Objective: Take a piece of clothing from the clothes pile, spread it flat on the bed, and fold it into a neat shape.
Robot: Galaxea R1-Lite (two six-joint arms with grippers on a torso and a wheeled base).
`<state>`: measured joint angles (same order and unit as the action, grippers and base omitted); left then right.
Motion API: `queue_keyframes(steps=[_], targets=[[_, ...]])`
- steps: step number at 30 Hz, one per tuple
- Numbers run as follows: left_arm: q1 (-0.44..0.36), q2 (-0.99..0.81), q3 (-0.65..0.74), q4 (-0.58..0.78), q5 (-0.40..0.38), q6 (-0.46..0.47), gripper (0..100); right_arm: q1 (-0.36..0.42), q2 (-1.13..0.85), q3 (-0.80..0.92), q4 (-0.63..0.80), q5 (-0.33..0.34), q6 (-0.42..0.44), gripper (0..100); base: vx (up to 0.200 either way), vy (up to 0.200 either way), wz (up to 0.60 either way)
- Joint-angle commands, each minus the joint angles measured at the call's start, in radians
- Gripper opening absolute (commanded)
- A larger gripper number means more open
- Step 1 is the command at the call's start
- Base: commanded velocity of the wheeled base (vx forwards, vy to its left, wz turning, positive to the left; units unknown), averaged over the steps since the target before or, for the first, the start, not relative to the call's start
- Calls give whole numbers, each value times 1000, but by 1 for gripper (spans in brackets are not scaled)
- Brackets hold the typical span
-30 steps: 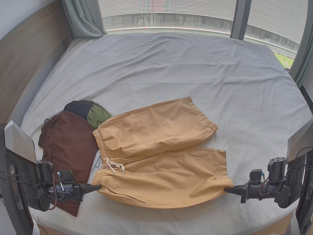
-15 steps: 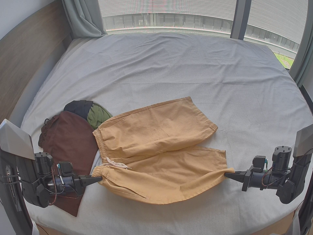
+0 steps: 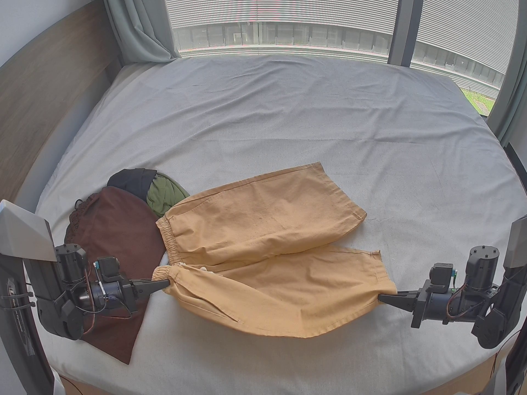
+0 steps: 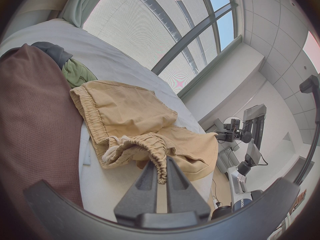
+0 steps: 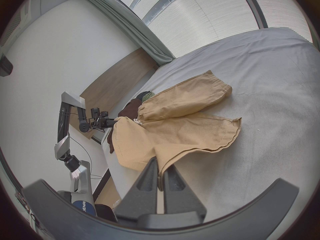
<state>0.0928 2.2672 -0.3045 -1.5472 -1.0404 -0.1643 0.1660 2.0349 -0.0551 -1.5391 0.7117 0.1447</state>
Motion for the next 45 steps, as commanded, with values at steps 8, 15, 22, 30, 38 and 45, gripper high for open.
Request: queue_keyframes(steps=[8,15,22,30,38,45], targets=[[15,0,-22,-1,0,-18,0,12,-74,15,-1,0,1,0,0,0,0],[16,2,-28,-1,0,-18,0,12,-97,11,-1,0,1,0,0,0,0],[27,0,-41,-1,0,-18,0,10,-113,0,-1,0,7,0,0,0,0],[28,-3,-44,-1,0,-18,0,4,-116,-31,-1,-5,38,0,0,0,0],[28,-21,-42,-1,-1,-40,0,10,-114,-45,-1,-8,46,0,0,0,0],[28,-44,-42,-1,-3,-70,0,12,-119,-72,-1,-23,98,0,0,0,0]])
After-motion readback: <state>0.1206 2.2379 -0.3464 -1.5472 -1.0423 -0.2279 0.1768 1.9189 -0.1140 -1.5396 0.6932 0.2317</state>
